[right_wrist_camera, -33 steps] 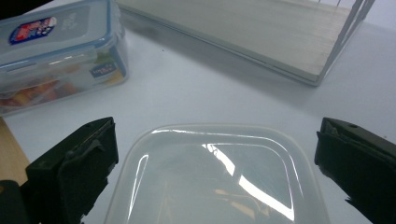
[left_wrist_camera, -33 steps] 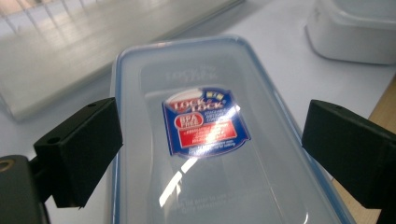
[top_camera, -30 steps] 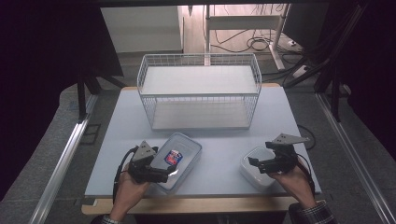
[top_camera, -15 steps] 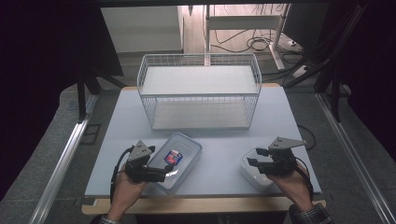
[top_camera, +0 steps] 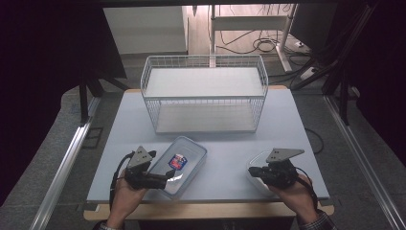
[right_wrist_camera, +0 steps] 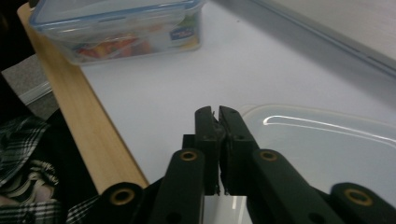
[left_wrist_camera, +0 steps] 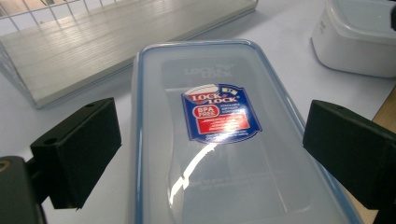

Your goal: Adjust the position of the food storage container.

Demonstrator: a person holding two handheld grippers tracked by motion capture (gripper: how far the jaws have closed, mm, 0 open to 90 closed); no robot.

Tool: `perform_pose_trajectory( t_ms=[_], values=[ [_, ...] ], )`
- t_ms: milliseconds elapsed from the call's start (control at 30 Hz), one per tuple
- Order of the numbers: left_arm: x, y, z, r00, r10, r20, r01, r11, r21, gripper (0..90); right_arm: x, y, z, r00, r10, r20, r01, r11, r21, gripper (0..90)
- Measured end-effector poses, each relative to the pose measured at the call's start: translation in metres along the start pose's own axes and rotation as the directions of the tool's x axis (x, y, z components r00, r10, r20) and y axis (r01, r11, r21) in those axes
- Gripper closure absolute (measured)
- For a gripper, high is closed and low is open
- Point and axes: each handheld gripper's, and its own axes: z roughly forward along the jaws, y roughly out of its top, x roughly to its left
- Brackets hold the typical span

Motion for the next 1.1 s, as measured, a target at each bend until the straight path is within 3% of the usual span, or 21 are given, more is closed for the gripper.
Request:
perform_pose_trajectory(
  t_ms=[200,400,433,467,633,733,900,933,1100],
  values=[
    [0.003,-0.003,-0.002,0.9999,-0.01,-0.01,0.01,0.9999,-0.005,4.1,0.006,-0.002,0.007,0.9995,-0.014,-0.028,0.015,0.999,0.039,89.1],
    [0.003,-0.002,-0.001,0.9995,0.016,-0.026,-0.015,0.9998,0.013,4.0,0.004,-0.006,0.017,0.9992,-0.037,0.013,0.036,0.994,0.107,89.2],
    [0.002,-0.002,-0.001,0.9992,0.025,-0.032,-0.024,0.9995,0.019,3.9,0.0,-0.008,0.018,0.9997,-0.005,-0.025,0.008,0.994,0.105,89.2],
    [0.002,-0.002,-0.001,0.9992,0.025,-0.032,-0.024,0.9995,0.019,3.9,-0.001,-0.008,0.017,0.9995,-0.001,-0.031,0.004,0.994,0.107,89.2],
    [0.001,-0.003,0.001,0.999,0.03,-0.033,-0.029,0.9992,0.028,3.9,-0.005,-0.008,0.013,0.9999,-0.01,-0.004,0.01,0.992,0.127,89.3],
    [0.002,-0.003,0.002,0.999,0.026,-0.037,-0.025,0.9992,0.03,3.9,-0.012,-0.01,0.008,0.9991,-0.012,0.041,0.006,0.99,0.14,89.3],
    [0.003,-0.003,0.002,0.999,0.022,-0.038,-0.021,0.9993,0.032,3.9,-0.026,-0.015,-0.001,0.997,0.014,0.075,-0.025,0.99,0.141,89.2],
    [0.003,-0.004,0.003,0.9989,0.023,-0.04,-0.021,0.9991,0.037,4.0,-0.033,-0.018,-0.006,0.9952,0.036,0.09,-0.049,0.989,0.138,89.2],
    [0.003,-0.004,0.005,0.9989,0.018,-0.043,-0.016,0.9989,0.045,4.0,-0.045,-0.025,-0.017,0.9912,0.049,0.123,-0.066,0.988,0.139,89.2]
  ],
)
